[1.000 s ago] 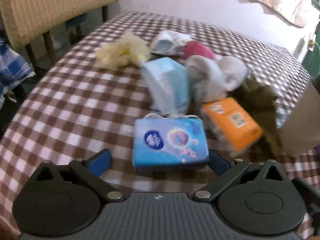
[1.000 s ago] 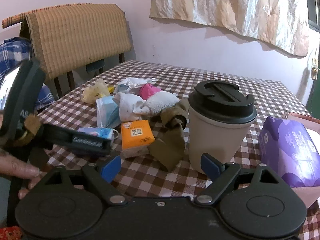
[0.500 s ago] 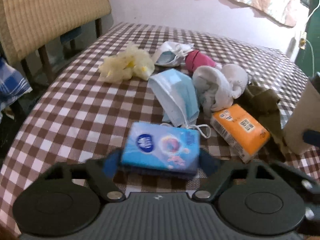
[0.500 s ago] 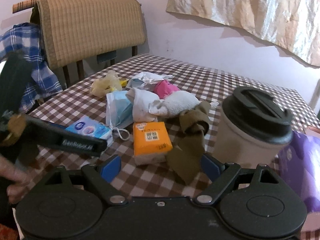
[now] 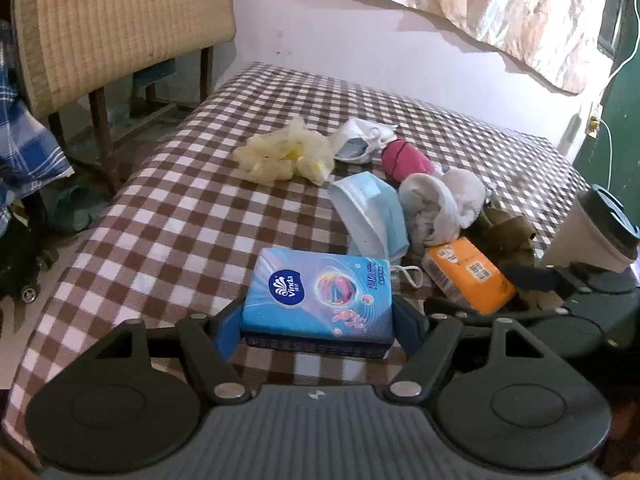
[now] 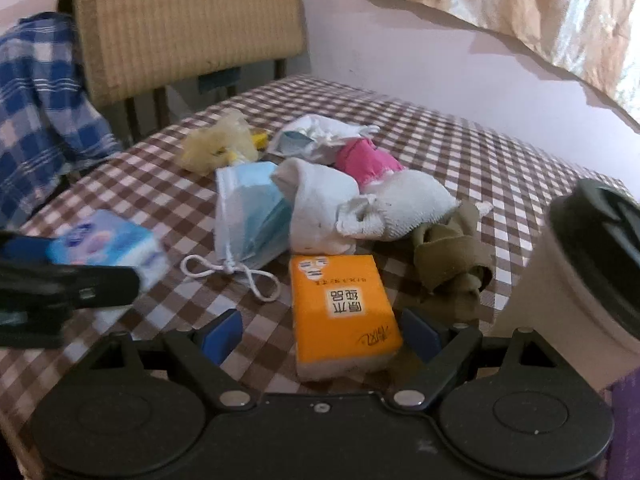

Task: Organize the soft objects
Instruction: 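Grasp the orange tissue pack with the right gripper while the left lifts the blue pack, then carry both tissue packs over the pink-rimmed white box with both grippers, then open the right gripper over the box while the left releases the blue pack, then move both open grippers back over the soft items on the table, then lower the left gripper onto the blue face mask and close it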

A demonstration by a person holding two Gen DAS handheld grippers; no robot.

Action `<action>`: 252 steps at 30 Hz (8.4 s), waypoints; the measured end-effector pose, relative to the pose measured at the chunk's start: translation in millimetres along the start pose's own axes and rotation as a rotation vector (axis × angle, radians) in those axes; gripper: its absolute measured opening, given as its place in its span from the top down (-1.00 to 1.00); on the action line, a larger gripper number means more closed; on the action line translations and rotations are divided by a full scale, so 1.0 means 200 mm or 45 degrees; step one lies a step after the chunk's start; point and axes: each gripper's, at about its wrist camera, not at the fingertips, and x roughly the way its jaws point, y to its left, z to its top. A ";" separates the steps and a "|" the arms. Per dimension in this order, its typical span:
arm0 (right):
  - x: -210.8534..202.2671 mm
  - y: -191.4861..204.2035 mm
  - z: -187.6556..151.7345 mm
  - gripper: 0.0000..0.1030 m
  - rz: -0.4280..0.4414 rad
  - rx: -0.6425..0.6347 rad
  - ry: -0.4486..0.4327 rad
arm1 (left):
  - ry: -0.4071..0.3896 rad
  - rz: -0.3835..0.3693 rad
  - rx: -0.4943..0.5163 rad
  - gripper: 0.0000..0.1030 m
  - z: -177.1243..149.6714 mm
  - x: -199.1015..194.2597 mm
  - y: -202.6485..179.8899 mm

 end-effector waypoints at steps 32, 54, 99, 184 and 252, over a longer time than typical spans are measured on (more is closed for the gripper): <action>-0.54 -0.09 0.14 -0.19 0.079 0.098 -0.225 | -0.113 -0.015 -0.061 -0.47 0.19 -0.20 -0.07; -0.77 -0.33 0.23 -0.19 -0.049 0.161 -0.381 | -0.157 -0.095 0.044 -0.47 0.35 -0.27 -0.32; -0.96 -1.24 -0.26 -0.19 -0.511 0.562 -0.319 | -0.070 -0.466 0.330 -0.47 0.31 -0.08 -1.17; -0.76 -0.83 0.11 -0.74 -0.241 0.356 -0.259 | -0.122 -0.228 0.254 -0.83 0.33 -0.13 -0.81; -0.39 0.00 -0.01 -0.73 0.075 0.071 -0.131 | 0.065 -0.044 0.033 -0.95 0.25 0.32 -0.06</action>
